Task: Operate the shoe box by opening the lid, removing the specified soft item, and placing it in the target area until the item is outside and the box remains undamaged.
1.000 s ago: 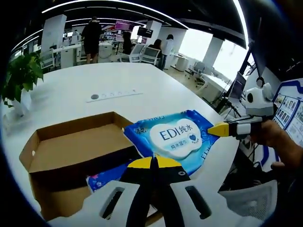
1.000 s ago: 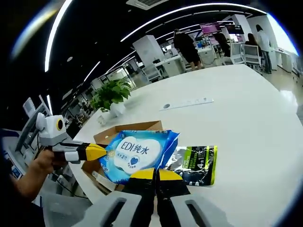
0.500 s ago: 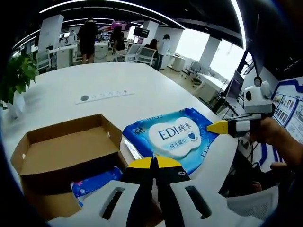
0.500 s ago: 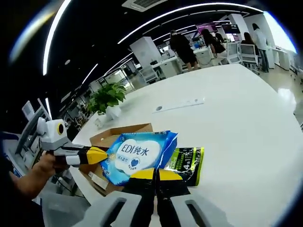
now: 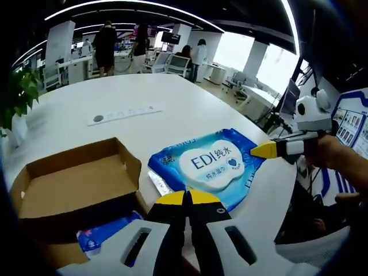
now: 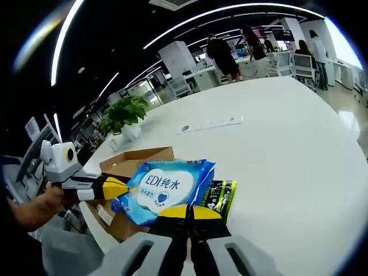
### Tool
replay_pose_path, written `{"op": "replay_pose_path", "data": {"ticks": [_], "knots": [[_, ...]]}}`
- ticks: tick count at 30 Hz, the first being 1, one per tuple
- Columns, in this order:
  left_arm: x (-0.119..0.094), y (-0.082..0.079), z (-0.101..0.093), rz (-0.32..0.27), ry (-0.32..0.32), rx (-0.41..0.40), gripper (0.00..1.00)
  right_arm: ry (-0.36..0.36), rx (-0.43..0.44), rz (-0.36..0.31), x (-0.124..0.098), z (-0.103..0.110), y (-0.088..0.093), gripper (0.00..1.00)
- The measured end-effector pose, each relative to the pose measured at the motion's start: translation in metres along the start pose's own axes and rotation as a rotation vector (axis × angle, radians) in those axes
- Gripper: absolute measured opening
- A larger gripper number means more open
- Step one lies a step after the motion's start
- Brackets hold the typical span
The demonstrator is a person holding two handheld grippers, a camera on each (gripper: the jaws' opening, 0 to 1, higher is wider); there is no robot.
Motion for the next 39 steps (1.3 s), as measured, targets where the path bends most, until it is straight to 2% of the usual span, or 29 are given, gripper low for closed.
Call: {"op": "replay_pose_path", "data": {"ticks": [8, 24, 29, 33, 37, 39], "knots": [[0.015, 0.007, 0.009, 0.024, 0.0, -0.024, 0.0, 0.005, -0.014, 0.022, 0.014, -0.011, 0.004, 0.0], [0.04, 0.021, 0.018, 0.091, -0.018, 0.067, 0.0, 0.012, -0.018, 0.049, 0.039, -0.036, 0.014, 0.0], [0.045, 0.02, 0.018, 0.101, -0.017, 0.08, 0.0, 0.02, -0.012, 0.055, 0.041, -0.042, 0.019, 0.0], [0.05, 0.02, 0.019, 0.126, -0.022, 0.112, 0.0, 0.025, -0.013, 0.061, 0.047, -0.05, 0.019, 0.0], [0.053, 0.021, 0.02, 0.163, -0.042, 0.206, 0.0, 0.03, -0.023, 0.062, 0.051, -0.05, 0.02, 0.0], [0.053, 0.022, 0.021, 0.165, -0.045, 0.22, 0.0, 0.032, -0.021, 0.063, 0.053, -0.051, 0.021, 0.0]]}}
Point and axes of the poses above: the point that each gripper's makers call its tool centre point, and the gripper's own axes: x roughly forward along the fingers, z roughly to its left, y roughly out of its underside, the point moved 2 cm from there along -x, roughly backward along the fingers, and after that the axes turned 3 degrees about y, right-handed, at the moved point
